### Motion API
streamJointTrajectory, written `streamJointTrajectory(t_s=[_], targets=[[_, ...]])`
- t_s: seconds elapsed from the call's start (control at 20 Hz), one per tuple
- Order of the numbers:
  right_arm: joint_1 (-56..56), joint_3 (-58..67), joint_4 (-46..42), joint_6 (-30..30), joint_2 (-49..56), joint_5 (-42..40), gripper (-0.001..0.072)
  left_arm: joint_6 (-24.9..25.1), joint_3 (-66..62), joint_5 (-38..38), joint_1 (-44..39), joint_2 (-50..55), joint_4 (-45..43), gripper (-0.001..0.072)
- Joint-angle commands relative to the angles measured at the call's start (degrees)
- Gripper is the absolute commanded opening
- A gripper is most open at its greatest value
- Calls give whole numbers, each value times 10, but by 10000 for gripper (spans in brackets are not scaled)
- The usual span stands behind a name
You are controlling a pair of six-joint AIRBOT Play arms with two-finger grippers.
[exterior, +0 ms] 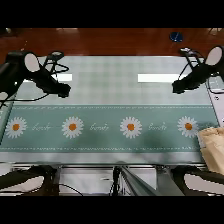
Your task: Fold the shirts.
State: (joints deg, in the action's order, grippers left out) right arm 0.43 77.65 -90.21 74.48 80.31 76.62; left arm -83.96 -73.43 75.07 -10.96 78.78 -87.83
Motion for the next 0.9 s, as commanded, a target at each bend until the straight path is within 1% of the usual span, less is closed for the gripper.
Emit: streamJointTrajectory(t_s=[0.0, 0.1, 0.15, 0.25, 0.35, 0.4, 0.5, 0.55, 0.6, 0.85], targets=[[45, 2, -34, 33, 8, 15, 465, -8, -3, 27, -6, 28, -11, 470], [26, 2, -31, 80, 8, 19, 465, -8, -3, 17, -6, 25, -11, 453], [14, 0, -28, 92, 8, 29, 465, -8, -3, 8, -6, 21, -11, 453], [-21, -18, -26, 93, 7, 56, 465, -15, -3, -22, -5, 6, -11, 453], [-55, -51, -1, 87, -11, 53, 457, -17, -2, -35, -5, -6, -4, 453], [-66, -77, 16, 81, -32, 22, 457, -27, 4, -36, -5, -9, 12, 454], [-71, -126, 42, 73, -81, -67, 457, -27, 22, -62, -6, -10, 35, 453], [-71, -144, 53, 60, -99, -100, 457, -28, 29, -72, -6, -10, 41, 453], [-71, -155, 64, 58, -109, -117, 457, -28, 33, -75, -6, -10, 43, 453], [-71, -156, 61, 58, -110, -134, 458, -29, 36, -85, -6, -14, 44, 453]])
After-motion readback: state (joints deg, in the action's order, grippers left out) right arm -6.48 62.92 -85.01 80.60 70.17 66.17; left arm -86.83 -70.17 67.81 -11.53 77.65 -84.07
